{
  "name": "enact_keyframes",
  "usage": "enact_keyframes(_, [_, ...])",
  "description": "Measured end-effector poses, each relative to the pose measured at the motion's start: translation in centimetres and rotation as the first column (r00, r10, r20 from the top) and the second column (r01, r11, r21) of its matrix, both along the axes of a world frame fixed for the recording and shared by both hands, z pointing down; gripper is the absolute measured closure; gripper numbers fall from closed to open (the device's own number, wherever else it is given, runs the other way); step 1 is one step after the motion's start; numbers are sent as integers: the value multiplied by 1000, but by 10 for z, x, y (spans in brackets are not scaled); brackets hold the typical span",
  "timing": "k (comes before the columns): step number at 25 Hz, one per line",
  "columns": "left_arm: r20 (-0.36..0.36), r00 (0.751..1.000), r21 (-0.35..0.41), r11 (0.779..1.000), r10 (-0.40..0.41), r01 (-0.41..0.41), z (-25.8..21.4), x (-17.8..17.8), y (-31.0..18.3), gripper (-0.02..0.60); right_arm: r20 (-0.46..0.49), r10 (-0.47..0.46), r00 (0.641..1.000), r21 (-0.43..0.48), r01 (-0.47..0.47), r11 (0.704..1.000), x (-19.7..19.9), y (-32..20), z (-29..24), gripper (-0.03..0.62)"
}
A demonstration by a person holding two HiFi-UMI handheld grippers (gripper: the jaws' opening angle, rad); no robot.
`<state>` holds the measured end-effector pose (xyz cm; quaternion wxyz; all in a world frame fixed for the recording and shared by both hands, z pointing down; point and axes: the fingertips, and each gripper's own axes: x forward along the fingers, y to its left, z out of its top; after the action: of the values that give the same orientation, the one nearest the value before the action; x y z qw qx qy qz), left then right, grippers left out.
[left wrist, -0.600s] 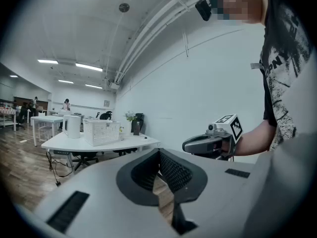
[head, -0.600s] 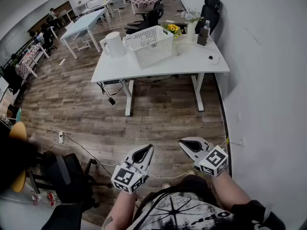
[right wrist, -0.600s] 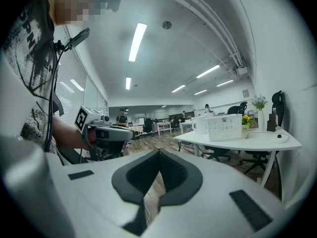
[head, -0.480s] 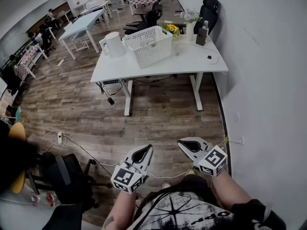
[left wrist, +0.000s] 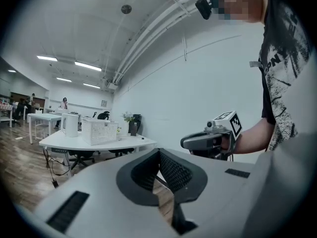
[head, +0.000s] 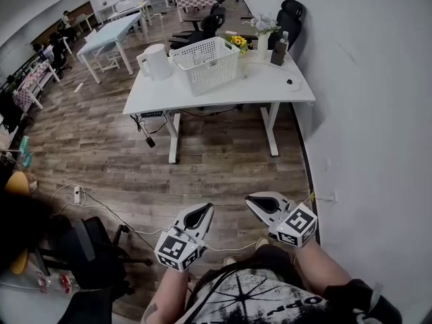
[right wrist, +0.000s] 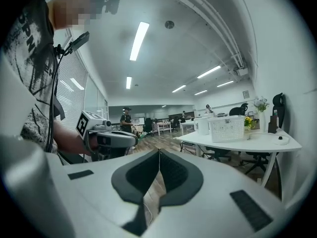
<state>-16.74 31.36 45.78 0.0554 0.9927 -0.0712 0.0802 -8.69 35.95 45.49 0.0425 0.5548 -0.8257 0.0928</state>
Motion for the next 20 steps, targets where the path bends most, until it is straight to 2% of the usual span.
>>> enact_keyframes(13, [-23, 1000, -8, 1000, 17, -17, 5, -13, -7, 572, 1, 39, 999, 6, -39, 999, -10, -4, -5, 571])
enact_keyframes(20, [-31, 999, -21, 1000, 22, -23, 7, -5, -15, 572, -1, 43, 999, 2, -43, 999, -4, -10, -6, 571])
